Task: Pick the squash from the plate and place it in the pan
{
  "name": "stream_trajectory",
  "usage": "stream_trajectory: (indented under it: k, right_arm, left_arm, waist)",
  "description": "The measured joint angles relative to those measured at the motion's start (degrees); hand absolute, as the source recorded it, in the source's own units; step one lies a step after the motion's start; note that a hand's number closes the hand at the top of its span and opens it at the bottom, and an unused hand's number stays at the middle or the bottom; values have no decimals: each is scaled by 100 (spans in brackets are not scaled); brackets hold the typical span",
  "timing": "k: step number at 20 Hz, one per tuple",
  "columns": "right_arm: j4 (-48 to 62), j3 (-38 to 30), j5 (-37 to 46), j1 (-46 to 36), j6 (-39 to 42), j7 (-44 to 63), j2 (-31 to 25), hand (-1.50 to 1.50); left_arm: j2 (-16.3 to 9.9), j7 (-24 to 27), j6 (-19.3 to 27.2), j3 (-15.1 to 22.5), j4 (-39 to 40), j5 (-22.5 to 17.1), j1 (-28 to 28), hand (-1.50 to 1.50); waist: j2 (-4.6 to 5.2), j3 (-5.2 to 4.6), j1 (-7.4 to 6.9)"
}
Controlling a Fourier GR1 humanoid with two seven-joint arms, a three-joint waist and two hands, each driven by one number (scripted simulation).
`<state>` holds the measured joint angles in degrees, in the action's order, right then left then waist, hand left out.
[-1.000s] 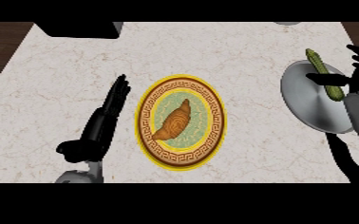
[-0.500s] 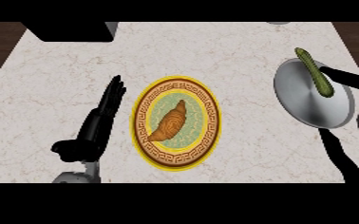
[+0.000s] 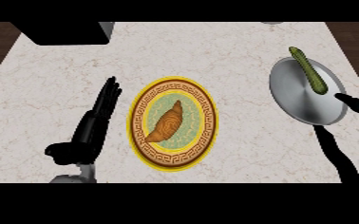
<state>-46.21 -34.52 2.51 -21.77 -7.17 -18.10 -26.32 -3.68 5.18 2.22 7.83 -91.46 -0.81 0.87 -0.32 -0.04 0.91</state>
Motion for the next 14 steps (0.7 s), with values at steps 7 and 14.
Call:
stream_trajectory:
  k: [7,14]
  right_arm:
    - [-1768,207,-374,1367,481,72,439,-150]
    - [-3095,415,-369,2326,490,373,798,-150]
  left_arm:
    - [49,54,-36,-52,103,45,55,0]
    - [96,-47,-103,-39,-62,95,-13,0]
  waist:
    - [13,0,-31]
    - [23,2,-63]
